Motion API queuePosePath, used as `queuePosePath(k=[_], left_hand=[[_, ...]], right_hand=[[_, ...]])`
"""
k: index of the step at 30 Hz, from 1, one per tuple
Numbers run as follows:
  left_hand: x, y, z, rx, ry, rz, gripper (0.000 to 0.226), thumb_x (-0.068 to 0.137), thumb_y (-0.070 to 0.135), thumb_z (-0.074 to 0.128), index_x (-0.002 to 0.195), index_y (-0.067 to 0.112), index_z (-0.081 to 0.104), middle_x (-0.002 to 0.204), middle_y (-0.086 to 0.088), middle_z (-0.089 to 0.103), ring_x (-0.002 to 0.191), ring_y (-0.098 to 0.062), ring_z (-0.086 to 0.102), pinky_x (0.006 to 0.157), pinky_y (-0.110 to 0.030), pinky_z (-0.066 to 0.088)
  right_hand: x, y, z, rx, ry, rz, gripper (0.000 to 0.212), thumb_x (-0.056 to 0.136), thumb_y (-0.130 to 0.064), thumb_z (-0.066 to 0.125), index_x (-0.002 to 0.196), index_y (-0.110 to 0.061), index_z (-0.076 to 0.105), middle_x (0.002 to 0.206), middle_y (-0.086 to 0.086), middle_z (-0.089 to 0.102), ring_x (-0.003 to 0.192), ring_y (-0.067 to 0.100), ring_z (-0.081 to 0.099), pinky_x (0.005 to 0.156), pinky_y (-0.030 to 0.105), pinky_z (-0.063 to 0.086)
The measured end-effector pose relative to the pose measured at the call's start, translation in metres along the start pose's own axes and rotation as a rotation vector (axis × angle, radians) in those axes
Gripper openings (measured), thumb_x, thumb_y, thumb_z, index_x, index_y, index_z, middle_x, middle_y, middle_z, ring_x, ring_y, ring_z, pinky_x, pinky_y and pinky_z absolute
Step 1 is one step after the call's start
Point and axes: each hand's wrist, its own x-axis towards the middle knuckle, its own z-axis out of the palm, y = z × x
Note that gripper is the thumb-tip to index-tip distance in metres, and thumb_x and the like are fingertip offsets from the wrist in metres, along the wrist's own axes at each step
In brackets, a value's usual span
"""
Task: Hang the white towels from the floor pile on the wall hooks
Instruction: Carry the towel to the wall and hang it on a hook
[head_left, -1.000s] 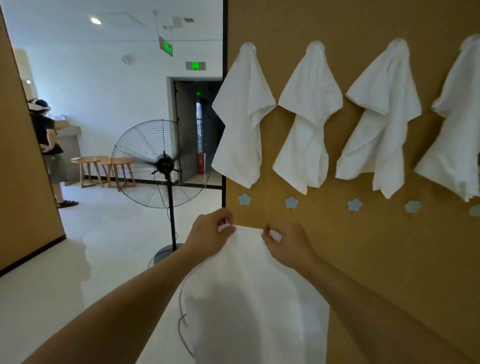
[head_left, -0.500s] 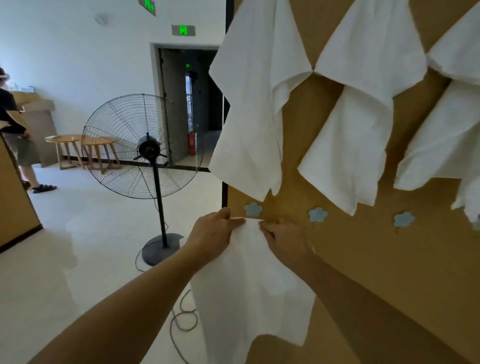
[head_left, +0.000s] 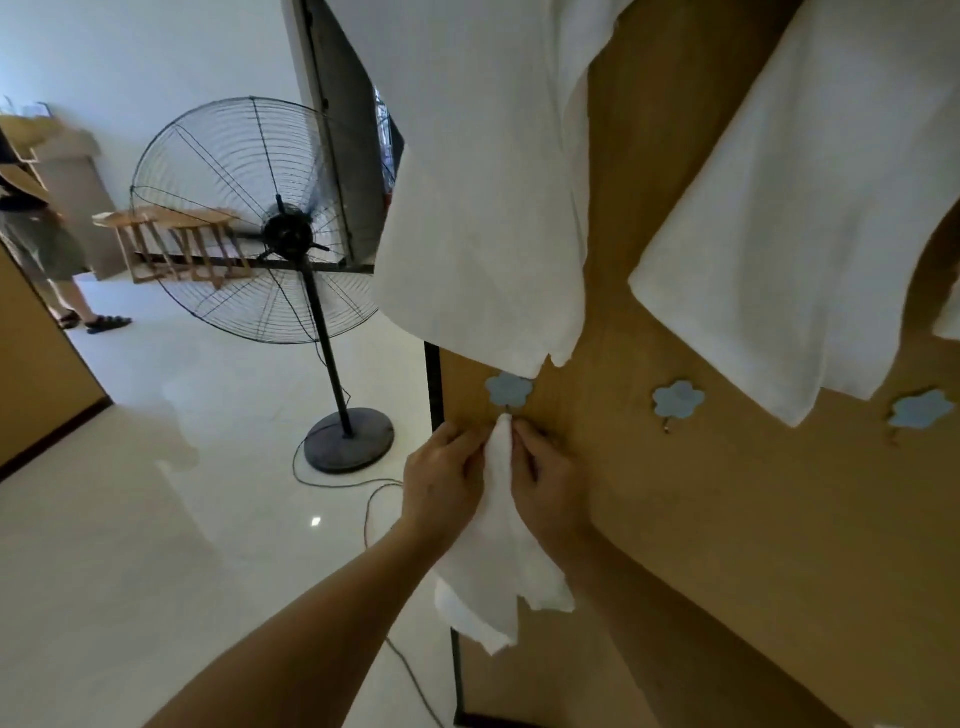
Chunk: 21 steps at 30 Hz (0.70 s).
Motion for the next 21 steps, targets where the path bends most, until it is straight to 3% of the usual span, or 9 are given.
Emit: queuePosePath(k=[3, 5, 9, 12, 15, 18, 20, 21], left_hand=[[-0.007, 0.004, 0.012, -0.076, 0.038, -0.060, 0.020, 0.091, 0.013, 0.063, 0.109, 0.016, 0.070, 0.100, -0.002, 0.065, 0.080, -0.016, 0.059, 0.070, -0.021, 0.051], [-0.010, 0.005, 0.012, -0.104, 0.065, -0.037, 0.016, 0.090, 0.016, 0.064, 0.106, 0.017, 0.069, 0.102, 0.000, 0.059, 0.088, -0.013, 0.051, 0.077, -0.011, 0.038], [-0.007, -0.002, 0.008, 0.001, 0.119, 0.085, 0.011, 0.086, 0.026, 0.061, 0.083, 0.019, 0.069, 0.096, -0.002, 0.059, 0.085, -0.020, 0.046, 0.074, -0.026, 0.034], [-0.016, -0.020, 0.009, 0.044, -0.080, 0.051, 0.019, 0.086, 0.025, 0.057, 0.074, 0.020, 0.071, 0.089, 0.000, 0.061, 0.078, -0.024, 0.051, 0.067, -0.029, 0.041], [-0.028, -0.048, 0.007, -0.006, -0.258, -0.022, 0.017, 0.088, 0.024, 0.059, 0.081, 0.023, 0.074, 0.096, 0.005, 0.061, 0.086, -0.015, 0.050, 0.070, -0.022, 0.041], [-0.025, -0.065, -0.007, -0.127, -0.285, 0.006, 0.013, 0.086, 0.029, 0.059, 0.082, 0.022, 0.070, 0.094, 0.007, 0.061, 0.084, -0.012, 0.055, 0.069, -0.019, 0.045], [-0.020, -0.070, -0.020, -0.178, -0.301, 0.051, 0.031, 0.083, 0.041, 0.046, 0.084, 0.020, 0.069, 0.093, 0.007, 0.060, 0.081, -0.012, 0.056, 0.068, -0.022, 0.049], [-0.018, -0.072, -0.025, -0.193, -0.309, 0.072, 0.040, 0.081, 0.044, 0.039, 0.088, 0.019, 0.069, 0.094, 0.006, 0.061, 0.081, -0.013, 0.056, 0.069, -0.024, 0.051]], right_hand=[[-0.011, -0.004, 0.001, 0.032, -0.003, 0.001, 0.029, 0.097, -0.017, 0.056, 0.120, -0.004, 0.068, 0.087, 0.012, 0.070, 0.072, 0.019, 0.065, 0.066, 0.034, 0.056], [-0.015, -0.007, -0.005, -0.090, -0.005, -0.020, 0.033, 0.099, -0.028, 0.052, 0.121, -0.009, 0.068, 0.088, 0.008, 0.063, 0.076, 0.021, 0.058, 0.069, 0.038, 0.051], [-0.008, -0.026, -0.002, -0.395, 0.081, -0.028, 0.031, 0.095, -0.041, 0.060, 0.097, -0.014, 0.075, 0.089, 0.008, 0.062, 0.083, 0.023, 0.056, 0.077, 0.036, 0.045], [0.005, -0.042, 0.014, -0.204, 0.013, 0.282, 0.033, 0.093, -0.036, 0.063, 0.079, -0.007, 0.068, 0.075, 0.007, 0.064, 0.069, 0.020, 0.058, 0.065, 0.030, 0.046], [0.003, -0.048, 0.033, -0.242, 0.078, 0.442, 0.021, 0.089, -0.028, 0.067, 0.078, -0.011, 0.065, 0.065, -0.003, 0.058, 0.058, 0.012, 0.052, 0.053, 0.018, 0.031], [-0.017, -0.044, 0.049, -0.284, 0.046, 0.614, 0.018, 0.088, -0.023, 0.067, 0.097, -0.008, 0.065, 0.085, 0.006, 0.067, 0.077, 0.020, 0.065, 0.069, 0.022, 0.041], [-0.038, -0.040, 0.061, -0.367, -0.060, 0.749, 0.033, 0.091, -0.032, 0.060, 0.117, -0.012, 0.057, 0.110, 0.009, 0.066, 0.103, 0.025, 0.063, 0.090, 0.031, 0.046], [-0.048, -0.040, 0.065, -0.439, -0.103, 0.790, 0.044, 0.093, -0.037, 0.057, 0.128, -0.012, 0.051, 0.125, 0.010, 0.060, 0.116, 0.025, 0.057, 0.102, 0.035, 0.041]])
